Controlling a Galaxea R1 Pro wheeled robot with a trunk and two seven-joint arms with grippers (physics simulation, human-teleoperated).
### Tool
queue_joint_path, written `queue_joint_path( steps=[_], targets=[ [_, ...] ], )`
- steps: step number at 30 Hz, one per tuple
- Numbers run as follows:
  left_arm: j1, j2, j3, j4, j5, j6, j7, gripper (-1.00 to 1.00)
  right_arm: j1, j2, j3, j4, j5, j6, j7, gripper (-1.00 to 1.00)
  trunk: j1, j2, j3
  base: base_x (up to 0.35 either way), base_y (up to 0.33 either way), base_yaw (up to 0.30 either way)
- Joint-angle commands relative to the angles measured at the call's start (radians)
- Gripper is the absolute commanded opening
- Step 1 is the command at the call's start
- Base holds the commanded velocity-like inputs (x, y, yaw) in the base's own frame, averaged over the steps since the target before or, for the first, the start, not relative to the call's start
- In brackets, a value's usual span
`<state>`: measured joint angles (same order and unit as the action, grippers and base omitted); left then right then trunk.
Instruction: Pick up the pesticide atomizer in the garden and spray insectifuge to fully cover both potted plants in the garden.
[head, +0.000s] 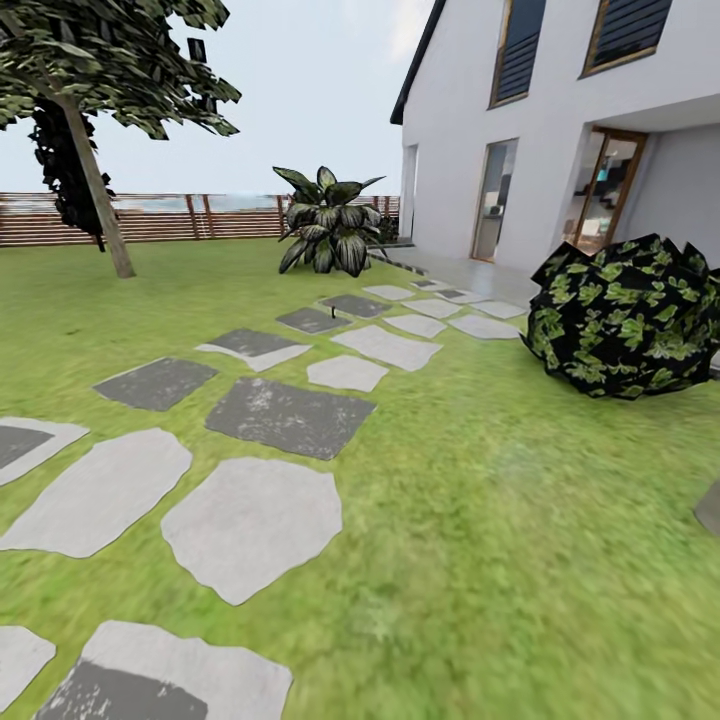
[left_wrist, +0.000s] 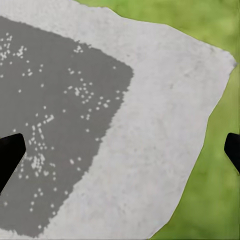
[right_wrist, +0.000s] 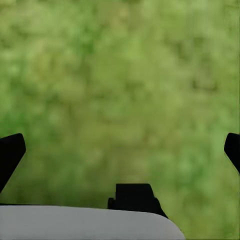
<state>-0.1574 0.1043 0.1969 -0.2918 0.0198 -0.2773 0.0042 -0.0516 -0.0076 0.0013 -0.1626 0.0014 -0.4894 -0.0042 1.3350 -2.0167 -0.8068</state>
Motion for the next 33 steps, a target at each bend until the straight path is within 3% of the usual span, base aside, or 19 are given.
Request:
queue_joint_path(
  steps=[1, 18, 25, 33],
  targets=[
    [-0.001, 0.000, 0.000, 0.001, 0.002, -0.003, 0.000, 1.00, -0.001, 0.000, 0.000, 0.001, 0.000, -0.003, 0.000, 1.00, 0.000, 0.000, -0.001, 0.340, 0.000, 0.000],
    [-0.001, -0.003, -0.002, 0.001, 0.002, -0.003, -0.001, 1.00, -0.001, -0.003, -0.003, -0.018, -0.003, -0.004, -0.002, 1.00, 0.000, 0.000, -0.001, 0.340, 0.000, 0.000],
    [-0.001, -0.003, -0.002, 0.002, 0.001, -0.003, -0.002, 1.00, -0.001, -0.006, -0.004, -0.192, -0.004, -0.008, -0.002, 1.00, 0.000, 0.000, -0.001, 0.340, 0.000, 0.000],
    [-0.001, -0.004, -0.003, 0.002, 0.001, -0.003, -0.003, 1.00, -0.001, -0.013, -0.008, -0.304, -0.004, -0.008, -0.002, 1.00, 0.000, 0.000, -0.001, 0.340, 0.000, 0.000]
  ],
)
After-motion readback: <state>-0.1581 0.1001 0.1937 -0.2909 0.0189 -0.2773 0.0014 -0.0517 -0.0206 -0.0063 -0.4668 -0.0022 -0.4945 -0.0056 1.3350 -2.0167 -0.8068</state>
